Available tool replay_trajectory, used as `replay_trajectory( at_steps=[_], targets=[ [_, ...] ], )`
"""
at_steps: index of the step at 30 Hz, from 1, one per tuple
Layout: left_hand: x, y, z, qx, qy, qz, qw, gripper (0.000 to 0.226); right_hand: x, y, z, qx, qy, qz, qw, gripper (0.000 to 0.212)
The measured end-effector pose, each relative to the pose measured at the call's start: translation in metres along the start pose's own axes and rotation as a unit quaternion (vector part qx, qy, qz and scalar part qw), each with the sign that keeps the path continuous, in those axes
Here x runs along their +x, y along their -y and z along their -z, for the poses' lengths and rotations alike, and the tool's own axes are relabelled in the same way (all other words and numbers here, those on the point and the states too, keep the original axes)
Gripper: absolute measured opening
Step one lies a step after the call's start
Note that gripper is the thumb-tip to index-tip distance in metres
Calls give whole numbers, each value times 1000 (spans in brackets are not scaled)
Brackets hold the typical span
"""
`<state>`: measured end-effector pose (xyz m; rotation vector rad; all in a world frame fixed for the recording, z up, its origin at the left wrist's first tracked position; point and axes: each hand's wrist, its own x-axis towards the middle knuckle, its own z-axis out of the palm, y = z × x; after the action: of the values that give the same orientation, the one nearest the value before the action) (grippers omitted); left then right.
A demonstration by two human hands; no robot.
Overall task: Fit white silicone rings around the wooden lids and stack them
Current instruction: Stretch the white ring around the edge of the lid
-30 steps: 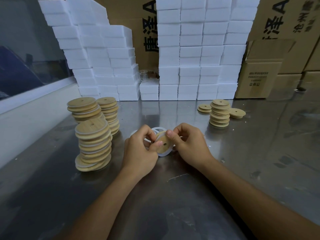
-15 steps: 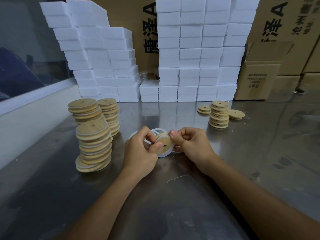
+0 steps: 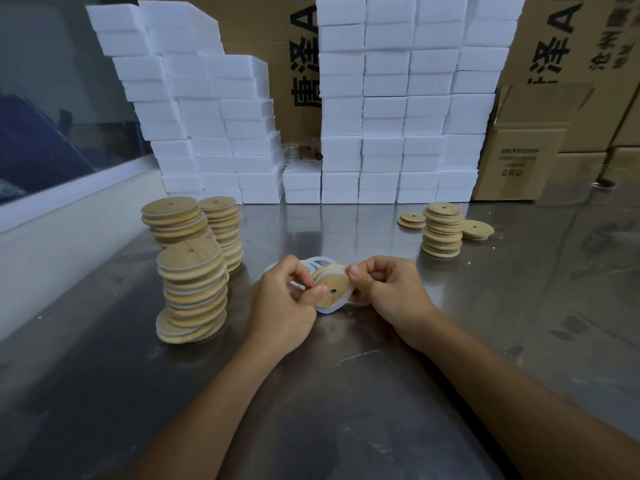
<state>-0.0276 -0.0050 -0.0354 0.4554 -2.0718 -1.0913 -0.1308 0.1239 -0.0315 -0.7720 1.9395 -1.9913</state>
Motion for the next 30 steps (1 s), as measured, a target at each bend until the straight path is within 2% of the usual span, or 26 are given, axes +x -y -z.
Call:
replay_trajectory(
  at_steps=[4, 12, 20, 27, 30],
  targets=[
    [-1, 0, 0, -11, 0, 11, 1000, 31, 0, -1, -1, -5, 3, 7, 1000, 19],
    [0, 3, -1, -24, -8, 45, 999, 31, 0, 3, 2, 12, 66, -3, 998, 17],
    [-3, 1, 0, 34, 34, -14, 999, 34, -3, 3, 0, -99, 37, 80, 991, 19],
    [-1, 4, -1, 30, 38, 5, 999, 28, -4, 2, -1, -146, 18, 90, 985, 24],
    [0, 5, -2, 26, 42, 5, 999, 29, -2, 1, 0, -123, 8, 81, 989, 21]
  ],
)
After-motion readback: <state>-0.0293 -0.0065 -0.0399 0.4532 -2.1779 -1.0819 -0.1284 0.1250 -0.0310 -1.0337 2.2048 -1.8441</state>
